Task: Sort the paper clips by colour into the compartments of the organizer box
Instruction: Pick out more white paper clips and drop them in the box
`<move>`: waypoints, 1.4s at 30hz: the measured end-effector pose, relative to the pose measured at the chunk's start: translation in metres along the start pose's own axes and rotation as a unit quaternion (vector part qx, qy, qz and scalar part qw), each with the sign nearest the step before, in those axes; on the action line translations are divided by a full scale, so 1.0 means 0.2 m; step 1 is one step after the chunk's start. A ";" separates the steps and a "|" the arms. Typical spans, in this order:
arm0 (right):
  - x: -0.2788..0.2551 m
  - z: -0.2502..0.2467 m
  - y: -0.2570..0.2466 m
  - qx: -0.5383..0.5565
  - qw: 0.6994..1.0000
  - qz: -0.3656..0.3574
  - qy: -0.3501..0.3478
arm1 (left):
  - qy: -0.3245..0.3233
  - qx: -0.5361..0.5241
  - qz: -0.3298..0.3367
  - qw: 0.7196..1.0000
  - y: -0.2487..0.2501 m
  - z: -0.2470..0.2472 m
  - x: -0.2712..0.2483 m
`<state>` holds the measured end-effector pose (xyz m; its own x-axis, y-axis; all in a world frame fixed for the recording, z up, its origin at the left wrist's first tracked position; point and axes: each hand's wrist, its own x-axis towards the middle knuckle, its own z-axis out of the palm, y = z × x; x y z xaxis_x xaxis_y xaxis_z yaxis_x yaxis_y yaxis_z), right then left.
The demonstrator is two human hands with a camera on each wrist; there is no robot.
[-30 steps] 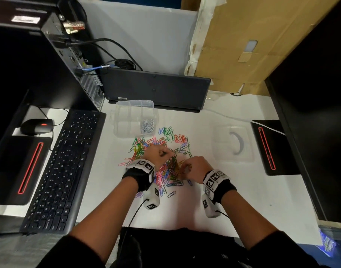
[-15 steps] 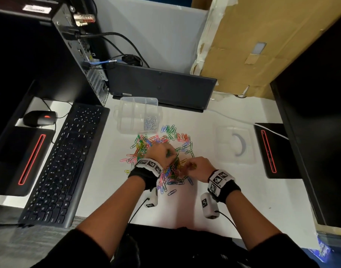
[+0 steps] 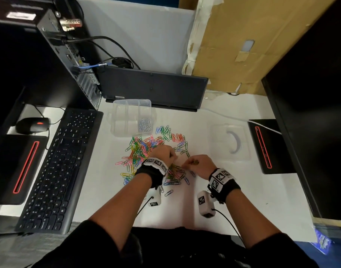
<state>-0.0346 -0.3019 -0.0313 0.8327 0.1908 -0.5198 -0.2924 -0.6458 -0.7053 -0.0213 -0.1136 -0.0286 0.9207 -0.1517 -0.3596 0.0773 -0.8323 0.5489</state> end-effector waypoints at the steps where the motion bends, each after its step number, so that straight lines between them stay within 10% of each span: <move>1: 0.00 0.02 -0.01 -0.004 1.000 0.002 0.003 | 0.018 -0.033 -0.009 0.999 -0.01 0.00 -0.01; 7: 0.00 0.04 -0.06 0.201 0.977 0.045 -0.059 | 0.072 -0.223 -0.035 0.972 -0.10 -0.05 -0.04; 15: -0.03 0.01 -0.14 0.537 0.820 0.131 -0.152 | 0.020 -0.405 -0.088 0.910 -0.15 -0.03 -0.11; 19: -0.01 0.04 -0.13 0.436 0.883 0.118 -0.124 | -0.042 -0.505 -0.138 0.851 -0.11 -0.08 -0.14; 23: 0.02 0.07 -0.11 0.083 0.995 0.055 0.002 | 0.000 -0.452 -0.133 0.882 -0.13 -0.09 -0.17; 28: 0.03 0.12 -0.19 -0.157 0.985 0.001 0.070 | 0.040 -0.135 -0.011 0.990 -0.16 -0.05 -0.19; 42: 0.08 0.16 -0.18 -0.148 0.989 -0.003 -0.021 | 0.068 -0.036 -0.054 0.996 -0.21 -0.10 -0.23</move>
<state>-0.0265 -0.2524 -0.0293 0.8122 0.2222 -0.5393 -0.1316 -0.8309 -0.5407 -0.0590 -0.0620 -0.0203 0.9484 0.0138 -0.3168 0.2012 -0.7984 0.5675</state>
